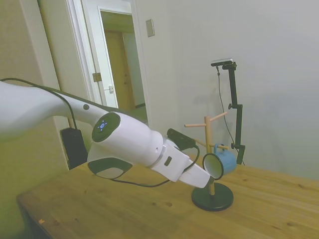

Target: Unload the mug

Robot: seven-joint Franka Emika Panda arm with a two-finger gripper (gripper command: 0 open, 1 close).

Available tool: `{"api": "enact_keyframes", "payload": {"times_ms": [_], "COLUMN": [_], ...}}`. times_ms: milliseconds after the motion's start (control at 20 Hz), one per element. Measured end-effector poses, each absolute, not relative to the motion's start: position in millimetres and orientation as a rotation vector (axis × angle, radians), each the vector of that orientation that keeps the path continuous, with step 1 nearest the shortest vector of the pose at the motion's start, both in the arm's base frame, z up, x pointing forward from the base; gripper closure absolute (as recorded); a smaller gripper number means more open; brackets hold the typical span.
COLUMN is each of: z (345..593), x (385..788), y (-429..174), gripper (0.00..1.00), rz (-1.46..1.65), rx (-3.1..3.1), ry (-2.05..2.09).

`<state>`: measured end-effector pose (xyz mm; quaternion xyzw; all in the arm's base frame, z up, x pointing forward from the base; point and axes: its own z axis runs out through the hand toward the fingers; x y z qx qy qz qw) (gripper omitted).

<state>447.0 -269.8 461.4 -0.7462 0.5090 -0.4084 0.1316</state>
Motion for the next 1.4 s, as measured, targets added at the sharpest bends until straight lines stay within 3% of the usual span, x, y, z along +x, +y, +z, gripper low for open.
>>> {"api": "enact_keyframes", "payload": {"times_ms": [500, 1200, 1250, 1400], "z": [464, 445, 445, 443], "x": [465, 511, 512, 516], "y": [-305, -316, -317, -318], "gripper": [0.00, 0.00, 1.00, 1.00], "rz": [-1.216, -1.199, -1.201, -1.201], "rx": [-2.132, -2.191, -2.191, -2.201], "ry": [1.508, 1.508, 1.508, 1.504]}}
